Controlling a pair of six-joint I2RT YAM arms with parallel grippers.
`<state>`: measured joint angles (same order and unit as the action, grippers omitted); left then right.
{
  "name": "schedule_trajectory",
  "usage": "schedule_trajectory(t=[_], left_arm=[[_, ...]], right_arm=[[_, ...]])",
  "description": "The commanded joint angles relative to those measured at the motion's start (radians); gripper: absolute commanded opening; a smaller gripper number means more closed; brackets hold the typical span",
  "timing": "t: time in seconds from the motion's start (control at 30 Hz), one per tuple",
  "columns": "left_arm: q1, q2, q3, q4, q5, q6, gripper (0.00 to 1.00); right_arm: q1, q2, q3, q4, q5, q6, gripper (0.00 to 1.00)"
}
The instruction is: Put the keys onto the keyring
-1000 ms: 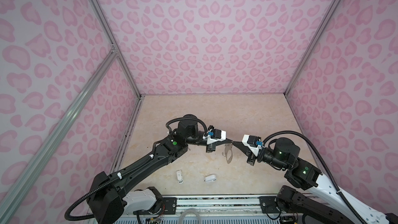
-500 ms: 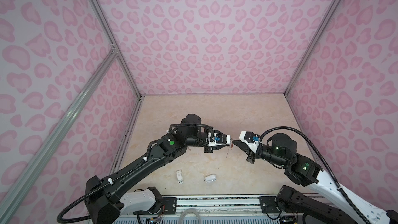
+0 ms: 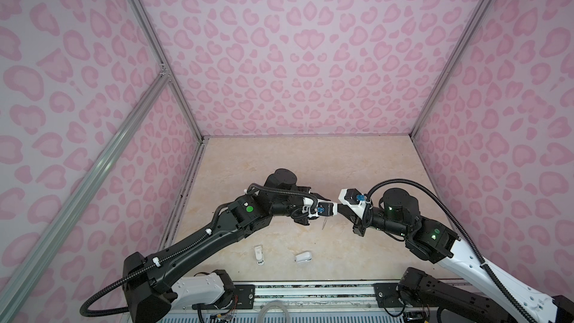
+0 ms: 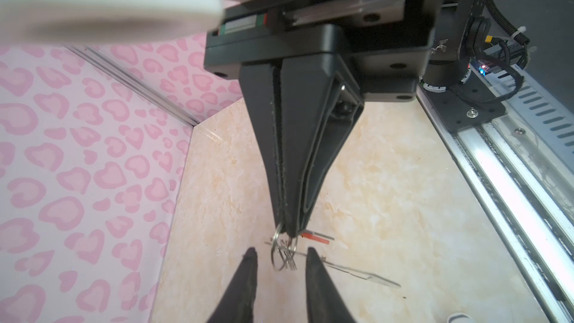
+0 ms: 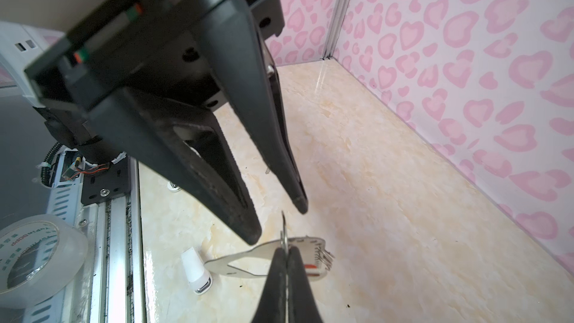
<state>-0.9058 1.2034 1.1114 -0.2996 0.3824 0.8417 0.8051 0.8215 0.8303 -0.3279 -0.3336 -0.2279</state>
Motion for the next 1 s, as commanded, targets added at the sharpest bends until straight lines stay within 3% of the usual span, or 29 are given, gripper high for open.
schedule_trajectory(t=[0.0,0.27,0.5,0.57,0.73,0.97], left_arm=[[-0.005,0.004,0.013,0.013,-0.022,0.016,0.28],[-0.008,0.022,0.014,0.008,-0.031,0.025,0.2],[-0.008,0.033,0.014,0.02,-0.03,0.017,0.03],[-0.003,0.036,0.019,0.025,-0.017,-0.007,0.03],[0.088,0.021,-0.004,0.105,0.197,-0.154,0.03],[0.131,0.004,-0.069,0.236,0.332,-0.247,0.03]], right_arm=[[0.0,0.009,0.009,0.012,-0.013,0.004,0.0],[0.002,0.027,0.018,0.019,-0.027,0.0,0.0],[0.005,0.026,0.015,0.031,-0.026,-0.001,0.0],[0.005,0.018,0.012,0.026,-0.015,-0.013,0.11],[0.008,-0.037,0.014,-0.033,0.045,-0.056,0.24],[0.009,-0.121,-0.03,0.0,0.086,-0.08,0.25]])
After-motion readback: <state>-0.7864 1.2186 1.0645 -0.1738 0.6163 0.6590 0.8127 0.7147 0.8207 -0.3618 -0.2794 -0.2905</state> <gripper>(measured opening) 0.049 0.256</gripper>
